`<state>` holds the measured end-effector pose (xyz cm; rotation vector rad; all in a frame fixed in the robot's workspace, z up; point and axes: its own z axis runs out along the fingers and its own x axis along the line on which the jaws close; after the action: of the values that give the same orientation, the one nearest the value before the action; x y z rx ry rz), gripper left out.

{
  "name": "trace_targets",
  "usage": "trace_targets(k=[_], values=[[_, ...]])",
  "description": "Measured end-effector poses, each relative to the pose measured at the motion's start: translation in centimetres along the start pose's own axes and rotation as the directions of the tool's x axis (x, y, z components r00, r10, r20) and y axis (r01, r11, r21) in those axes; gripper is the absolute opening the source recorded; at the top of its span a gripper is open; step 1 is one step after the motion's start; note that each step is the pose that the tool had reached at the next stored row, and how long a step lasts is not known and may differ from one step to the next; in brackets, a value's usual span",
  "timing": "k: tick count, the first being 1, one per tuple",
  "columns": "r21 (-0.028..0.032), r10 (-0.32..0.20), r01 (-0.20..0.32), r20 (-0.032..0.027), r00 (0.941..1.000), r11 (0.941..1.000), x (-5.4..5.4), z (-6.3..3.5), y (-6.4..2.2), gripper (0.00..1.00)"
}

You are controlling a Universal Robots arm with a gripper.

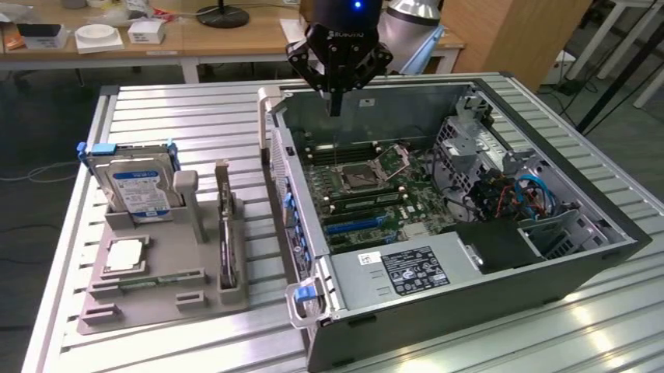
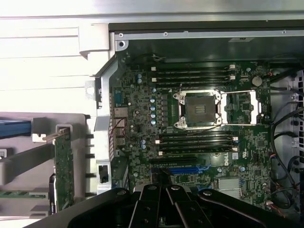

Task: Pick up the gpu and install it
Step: 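Reach for the gpu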

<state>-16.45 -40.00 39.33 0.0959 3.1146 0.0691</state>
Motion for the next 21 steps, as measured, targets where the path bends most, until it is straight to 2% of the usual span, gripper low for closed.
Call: trace_targets(k=[21], values=[[-0.0001, -0.003, 0.003, -0.0002, 1.0, 1.0, 1.04, -0.03, -0.07, 0.11]])
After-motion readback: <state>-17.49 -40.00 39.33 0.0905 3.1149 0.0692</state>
